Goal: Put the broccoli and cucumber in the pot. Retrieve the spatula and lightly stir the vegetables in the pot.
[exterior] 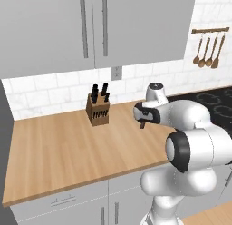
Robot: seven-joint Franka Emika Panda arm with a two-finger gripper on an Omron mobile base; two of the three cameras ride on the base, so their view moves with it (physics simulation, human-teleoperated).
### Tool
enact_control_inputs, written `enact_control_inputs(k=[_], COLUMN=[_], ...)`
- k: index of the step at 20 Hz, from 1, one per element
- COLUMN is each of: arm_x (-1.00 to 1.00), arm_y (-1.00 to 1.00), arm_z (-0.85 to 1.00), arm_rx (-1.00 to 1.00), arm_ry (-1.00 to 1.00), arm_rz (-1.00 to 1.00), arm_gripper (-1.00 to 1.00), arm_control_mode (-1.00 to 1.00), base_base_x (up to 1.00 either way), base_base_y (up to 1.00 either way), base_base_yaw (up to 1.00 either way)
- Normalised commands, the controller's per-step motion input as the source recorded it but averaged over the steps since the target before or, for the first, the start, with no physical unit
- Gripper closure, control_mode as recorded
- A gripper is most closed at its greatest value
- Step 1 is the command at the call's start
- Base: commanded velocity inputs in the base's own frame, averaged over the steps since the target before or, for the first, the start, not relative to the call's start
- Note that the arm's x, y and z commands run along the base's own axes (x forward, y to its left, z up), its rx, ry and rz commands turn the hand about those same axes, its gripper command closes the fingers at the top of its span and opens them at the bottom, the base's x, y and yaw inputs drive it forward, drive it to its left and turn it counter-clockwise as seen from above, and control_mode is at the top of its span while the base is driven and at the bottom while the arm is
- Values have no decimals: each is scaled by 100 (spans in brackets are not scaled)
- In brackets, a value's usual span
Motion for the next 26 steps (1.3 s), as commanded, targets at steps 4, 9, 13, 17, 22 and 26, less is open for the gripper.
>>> enact_control_inputs(k=[4,9,13,17,22,26], arm_x=[0,32,42,32,25,23], arm_y=[0,0,0,0,0,0], arm_z=[-1,-16,-19,-28,-22,-19], arm_rx=[0,0,2,0,0,3], arm_ry=[3,0,0,0,0,0], arm_rz=[0,-4,-5,-4,-3,-2], arm_gripper=[-100,-100,-100,-100,-100,-100], arm_control_mode=[-100,-100,-100,-100,-100,-100], base_base_x=[0,0,0,0,0,0], base_base_y=[0,0,0,0,0,0], base_base_yaw=[0,0,0,0,0,0])
